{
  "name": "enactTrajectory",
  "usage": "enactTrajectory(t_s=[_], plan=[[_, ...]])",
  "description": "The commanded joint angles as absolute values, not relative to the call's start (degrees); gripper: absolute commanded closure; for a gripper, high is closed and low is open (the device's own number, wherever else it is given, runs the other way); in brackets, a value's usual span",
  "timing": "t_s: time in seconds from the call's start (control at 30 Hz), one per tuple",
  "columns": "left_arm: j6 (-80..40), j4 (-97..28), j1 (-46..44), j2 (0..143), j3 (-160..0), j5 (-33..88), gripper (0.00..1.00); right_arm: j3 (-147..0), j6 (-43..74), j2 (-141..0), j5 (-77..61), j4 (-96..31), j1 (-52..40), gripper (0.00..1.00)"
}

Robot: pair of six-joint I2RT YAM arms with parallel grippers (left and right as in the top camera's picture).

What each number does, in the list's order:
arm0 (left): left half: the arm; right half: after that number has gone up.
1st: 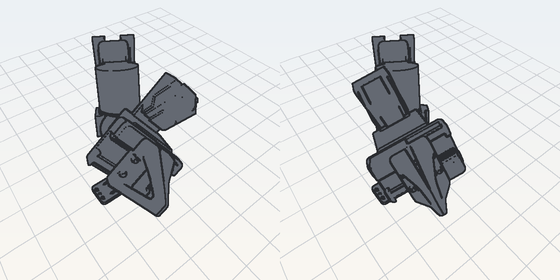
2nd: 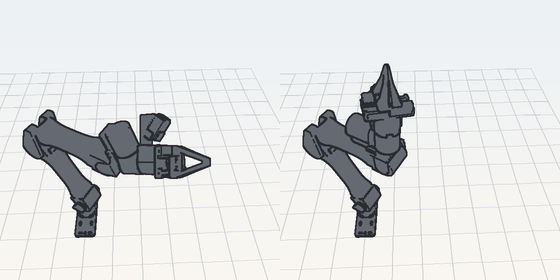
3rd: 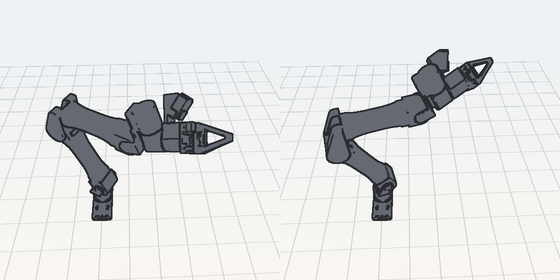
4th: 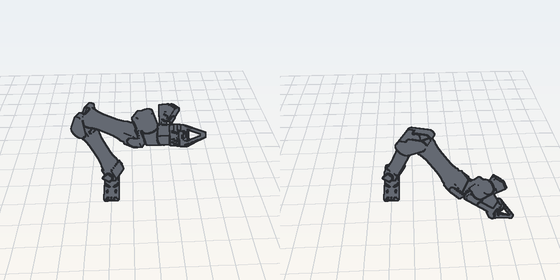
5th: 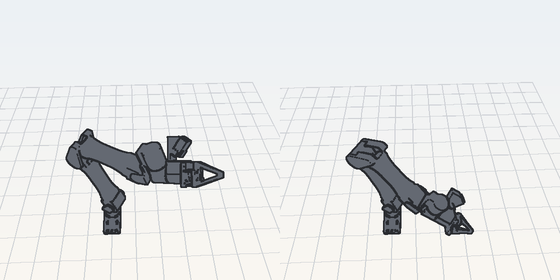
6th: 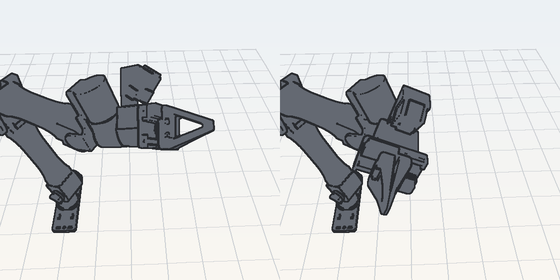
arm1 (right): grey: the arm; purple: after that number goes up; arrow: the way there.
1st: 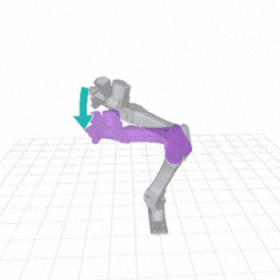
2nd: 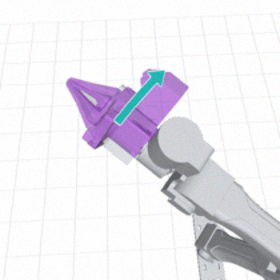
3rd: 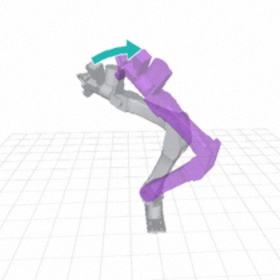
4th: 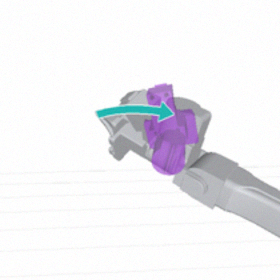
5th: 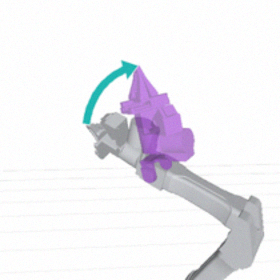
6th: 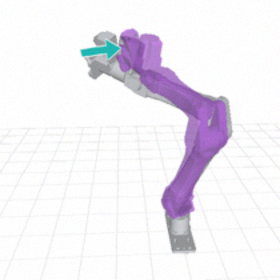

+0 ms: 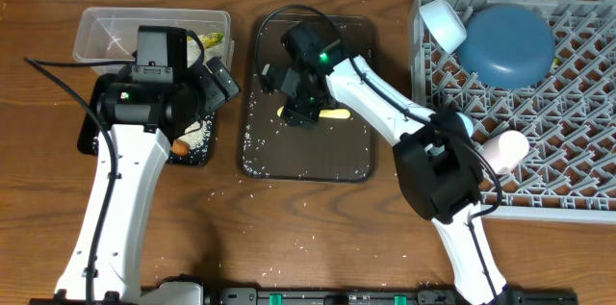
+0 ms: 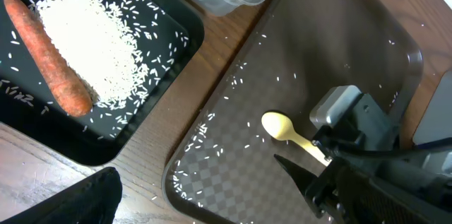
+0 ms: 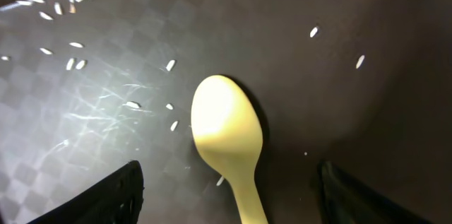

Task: Sort waste into correct bins and load items into the dishwasher rack
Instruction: 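Reach right gripper to the yellow spoon on brown tray, then grasp yellow spoon with right gripper and lift it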

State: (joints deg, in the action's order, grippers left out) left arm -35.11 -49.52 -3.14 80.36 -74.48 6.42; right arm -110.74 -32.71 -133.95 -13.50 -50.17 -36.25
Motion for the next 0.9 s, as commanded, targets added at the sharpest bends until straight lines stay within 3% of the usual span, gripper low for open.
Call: enactTrajectory(t_s=[0.0, 0.6, 0.77, 0.87], plan=[[-35.18, -49.69, -2.92, 80.58, -74.11, 5.72, 0.0, -109.97, -33.5, -135.17, -14.11, -49.5, -36.97, 0.27], [-35.18, -49.69, -2.92, 80.58, -74.11, 5.72, 0.0, -109.73, -32.58, -137.78, -13.47, -46.54, -37.82, 0.36], [-35.18, -49.69, -2.92, 80.58, -74.11, 5.69, 0.0, -109.73, -31.97, -138.82, -8.88, -48.25, -38.5, 0.51], [-35.18, -49.71, -2.92, 80.58, -74.11, 5.69, 0.0, -109.73, -30.81, -138.82, -6.42, -49.32, -38.85, 0.77]])
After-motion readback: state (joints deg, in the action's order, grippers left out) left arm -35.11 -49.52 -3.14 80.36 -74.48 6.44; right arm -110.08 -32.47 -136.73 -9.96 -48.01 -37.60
